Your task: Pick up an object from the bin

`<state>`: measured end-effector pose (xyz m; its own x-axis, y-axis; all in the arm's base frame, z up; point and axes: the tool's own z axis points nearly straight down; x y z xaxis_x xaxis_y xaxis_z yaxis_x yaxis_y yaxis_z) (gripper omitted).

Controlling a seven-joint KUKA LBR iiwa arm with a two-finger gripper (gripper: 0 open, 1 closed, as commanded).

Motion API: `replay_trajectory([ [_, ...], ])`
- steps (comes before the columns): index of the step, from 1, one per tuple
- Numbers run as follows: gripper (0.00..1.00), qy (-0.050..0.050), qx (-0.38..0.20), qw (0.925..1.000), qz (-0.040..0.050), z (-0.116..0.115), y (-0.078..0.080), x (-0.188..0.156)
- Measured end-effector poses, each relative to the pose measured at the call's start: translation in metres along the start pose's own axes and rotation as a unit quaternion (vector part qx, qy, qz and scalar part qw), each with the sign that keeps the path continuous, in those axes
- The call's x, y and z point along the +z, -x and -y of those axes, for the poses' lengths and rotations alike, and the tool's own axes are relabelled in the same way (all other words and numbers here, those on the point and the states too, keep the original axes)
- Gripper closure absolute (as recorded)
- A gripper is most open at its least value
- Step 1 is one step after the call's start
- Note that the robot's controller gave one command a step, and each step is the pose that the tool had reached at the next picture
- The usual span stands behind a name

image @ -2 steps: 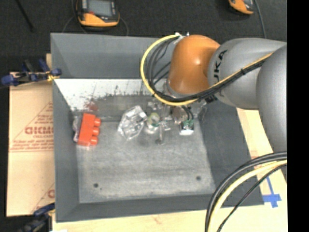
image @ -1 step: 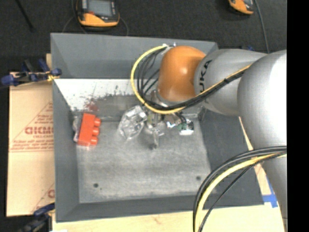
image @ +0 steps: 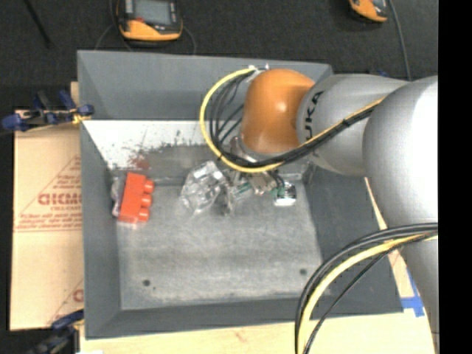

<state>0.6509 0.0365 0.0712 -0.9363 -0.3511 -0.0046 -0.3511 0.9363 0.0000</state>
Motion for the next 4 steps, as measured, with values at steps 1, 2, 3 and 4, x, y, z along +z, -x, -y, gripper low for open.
replay_trajectory([
  [1, 1.00, -0.002, 0.046, 0.9989, 0.0049, 0.011, -0.016, -0.175],
  [2, 1.00, 0.001, 0.098, 0.9952, -0.0019, -0.004, -0.008, -0.109],
  [3, 1.00, 0.000, 0.093, 0.9957, 0.0027, 0.031, -0.011, 0.000],
  [4, 1.00, -0.002, 0.091, 0.9959, 0.0032, 0.033, -0.009, -0.051],
])
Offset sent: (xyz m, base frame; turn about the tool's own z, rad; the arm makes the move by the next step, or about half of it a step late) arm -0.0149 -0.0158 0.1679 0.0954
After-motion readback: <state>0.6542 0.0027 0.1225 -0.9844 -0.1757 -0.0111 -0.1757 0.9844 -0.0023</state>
